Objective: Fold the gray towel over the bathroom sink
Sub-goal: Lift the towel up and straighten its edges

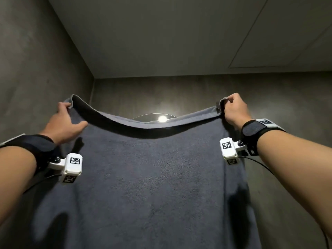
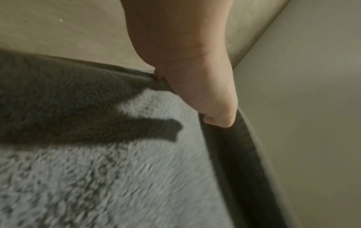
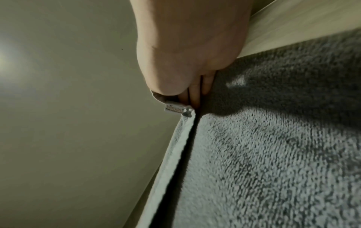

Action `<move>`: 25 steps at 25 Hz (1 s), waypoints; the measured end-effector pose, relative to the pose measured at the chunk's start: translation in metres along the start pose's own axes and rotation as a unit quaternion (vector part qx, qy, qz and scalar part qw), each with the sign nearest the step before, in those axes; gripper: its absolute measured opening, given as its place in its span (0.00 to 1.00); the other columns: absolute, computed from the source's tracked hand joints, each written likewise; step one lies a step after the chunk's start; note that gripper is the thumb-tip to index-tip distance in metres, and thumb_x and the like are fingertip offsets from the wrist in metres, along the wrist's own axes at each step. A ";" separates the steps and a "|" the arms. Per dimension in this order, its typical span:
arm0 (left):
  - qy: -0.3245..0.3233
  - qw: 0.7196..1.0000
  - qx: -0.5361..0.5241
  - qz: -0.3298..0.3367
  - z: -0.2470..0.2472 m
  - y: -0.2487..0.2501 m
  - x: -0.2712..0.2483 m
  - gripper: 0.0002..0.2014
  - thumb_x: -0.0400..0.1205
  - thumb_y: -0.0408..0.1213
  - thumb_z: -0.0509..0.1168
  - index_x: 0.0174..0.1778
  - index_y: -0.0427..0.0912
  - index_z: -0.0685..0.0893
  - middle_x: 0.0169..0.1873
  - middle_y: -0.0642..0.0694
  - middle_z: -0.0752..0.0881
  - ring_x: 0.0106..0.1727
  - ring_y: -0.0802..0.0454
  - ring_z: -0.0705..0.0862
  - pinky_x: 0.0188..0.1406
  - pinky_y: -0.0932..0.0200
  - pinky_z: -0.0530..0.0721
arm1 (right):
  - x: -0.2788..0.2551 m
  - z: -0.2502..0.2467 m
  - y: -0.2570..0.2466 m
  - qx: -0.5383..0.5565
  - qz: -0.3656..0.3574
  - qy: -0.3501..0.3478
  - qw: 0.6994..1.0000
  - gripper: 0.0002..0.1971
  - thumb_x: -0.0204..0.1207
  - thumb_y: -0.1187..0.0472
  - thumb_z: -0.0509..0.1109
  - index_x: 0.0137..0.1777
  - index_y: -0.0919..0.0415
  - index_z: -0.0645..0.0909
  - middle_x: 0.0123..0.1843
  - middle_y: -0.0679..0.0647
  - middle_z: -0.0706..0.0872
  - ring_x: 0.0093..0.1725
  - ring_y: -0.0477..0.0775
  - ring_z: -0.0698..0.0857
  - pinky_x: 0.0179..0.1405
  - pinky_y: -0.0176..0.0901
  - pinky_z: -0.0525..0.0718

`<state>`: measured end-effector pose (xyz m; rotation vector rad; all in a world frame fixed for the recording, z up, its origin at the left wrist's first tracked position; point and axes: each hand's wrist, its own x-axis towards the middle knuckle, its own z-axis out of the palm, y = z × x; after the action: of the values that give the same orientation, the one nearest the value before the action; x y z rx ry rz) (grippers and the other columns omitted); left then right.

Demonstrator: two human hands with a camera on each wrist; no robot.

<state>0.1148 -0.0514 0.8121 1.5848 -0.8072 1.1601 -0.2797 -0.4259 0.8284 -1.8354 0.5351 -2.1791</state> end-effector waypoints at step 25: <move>-0.519 0.786 -0.314 -0.123 0.110 -0.011 -0.556 0.35 0.84 0.35 0.69 0.84 0.57 0.62 0.48 0.56 0.92 0.47 0.55 0.89 0.54 0.52 0.85 | -0.558 0.007 0.137 0.230 0.159 -0.502 0.819 0.08 0.79 0.54 0.72 0.38 0.52 0.82 0.35 0.61 0.77 0.35 0.46 0.75 0.39 0.41 0.73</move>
<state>-0.0232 -0.1712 0.2754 1.5832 -1.4268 -0.3110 -0.1792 -0.3213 0.2717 -2.0532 0.0438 -0.7863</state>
